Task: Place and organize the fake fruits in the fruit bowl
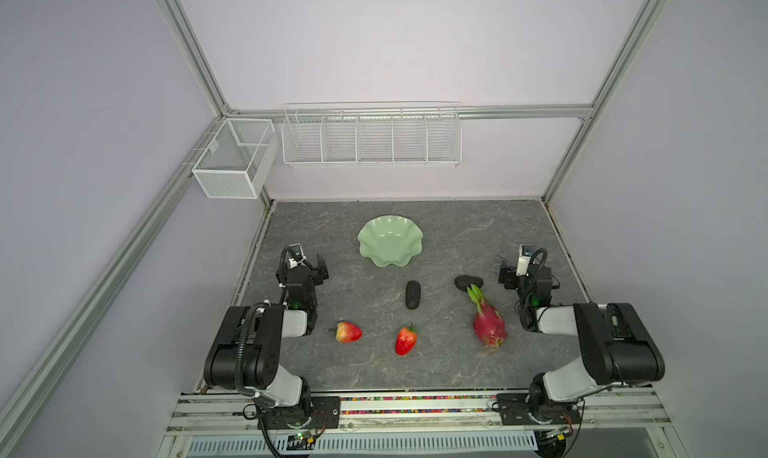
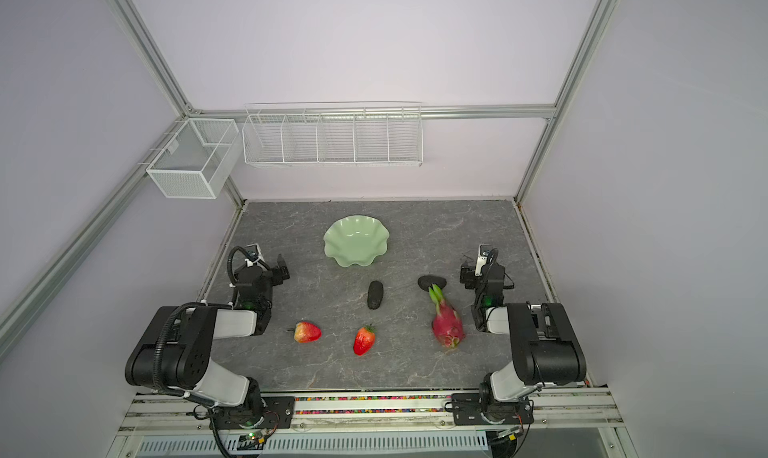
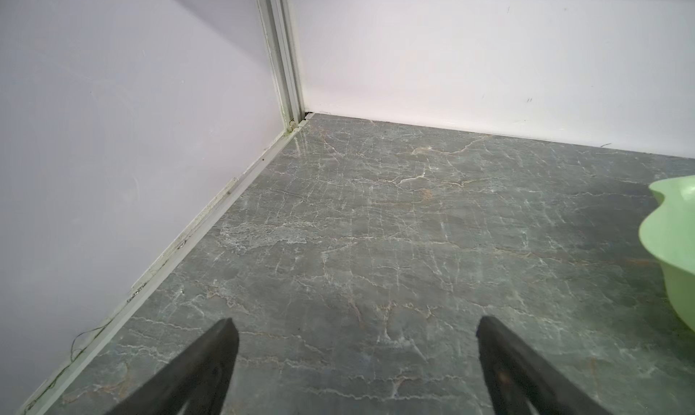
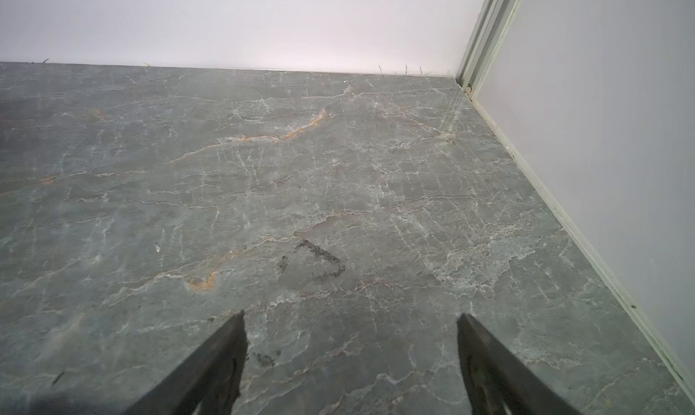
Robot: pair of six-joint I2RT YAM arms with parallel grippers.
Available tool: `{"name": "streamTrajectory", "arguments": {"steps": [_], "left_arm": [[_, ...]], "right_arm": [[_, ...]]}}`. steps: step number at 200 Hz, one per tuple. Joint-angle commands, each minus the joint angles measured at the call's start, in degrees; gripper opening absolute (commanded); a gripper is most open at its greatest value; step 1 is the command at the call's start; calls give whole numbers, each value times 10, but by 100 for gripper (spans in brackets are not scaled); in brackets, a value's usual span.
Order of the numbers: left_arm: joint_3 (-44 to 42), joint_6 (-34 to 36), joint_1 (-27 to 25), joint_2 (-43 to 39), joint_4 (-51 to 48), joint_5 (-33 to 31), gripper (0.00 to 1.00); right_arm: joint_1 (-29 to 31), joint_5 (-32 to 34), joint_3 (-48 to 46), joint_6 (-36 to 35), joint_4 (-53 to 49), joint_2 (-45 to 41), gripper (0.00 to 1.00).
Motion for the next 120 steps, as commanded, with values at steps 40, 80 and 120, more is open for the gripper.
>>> {"name": "streamTrajectory", "arguments": {"steps": [40, 80, 120], "left_arm": [[2, 7, 2, 6, 13, 4, 98], [1, 7, 2, 6, 12, 4, 98], [-25, 4, -4, -45, 25, -31, 99]], "right_arm": [[0, -1, -2, 2, 12, -6, 88], [0, -1, -4, 2, 14, -6, 88], [9, 55, -73, 14, 101, -55, 88]]}}
